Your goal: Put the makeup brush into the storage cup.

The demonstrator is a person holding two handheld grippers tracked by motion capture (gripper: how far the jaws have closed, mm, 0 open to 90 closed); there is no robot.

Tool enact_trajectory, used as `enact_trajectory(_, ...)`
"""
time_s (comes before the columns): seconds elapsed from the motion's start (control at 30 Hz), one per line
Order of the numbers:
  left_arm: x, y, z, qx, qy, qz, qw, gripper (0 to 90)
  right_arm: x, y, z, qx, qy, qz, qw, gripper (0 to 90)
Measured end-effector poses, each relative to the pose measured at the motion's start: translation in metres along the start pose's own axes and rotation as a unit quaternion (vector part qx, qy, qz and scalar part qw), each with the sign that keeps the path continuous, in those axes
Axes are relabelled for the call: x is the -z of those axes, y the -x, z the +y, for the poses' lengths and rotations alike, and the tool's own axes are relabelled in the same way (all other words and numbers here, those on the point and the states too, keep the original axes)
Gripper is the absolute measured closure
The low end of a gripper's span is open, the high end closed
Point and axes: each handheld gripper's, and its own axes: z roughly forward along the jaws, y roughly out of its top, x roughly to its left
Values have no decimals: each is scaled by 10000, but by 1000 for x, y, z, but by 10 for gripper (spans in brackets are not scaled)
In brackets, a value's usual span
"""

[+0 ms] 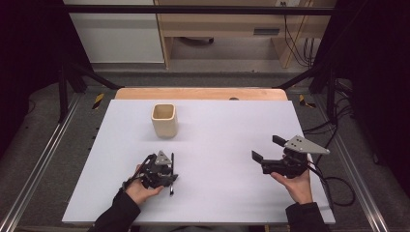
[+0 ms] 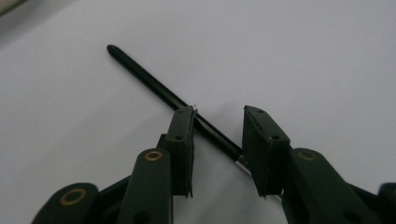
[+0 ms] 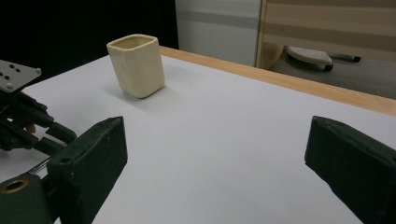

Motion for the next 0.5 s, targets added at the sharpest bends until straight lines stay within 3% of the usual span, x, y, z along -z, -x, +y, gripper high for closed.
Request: enact_trajectory(0.5, 3, -3, -1, -28, -132, -129, 9998, 808, 0, 0, 0, 1, -13, -2, 10000, 62)
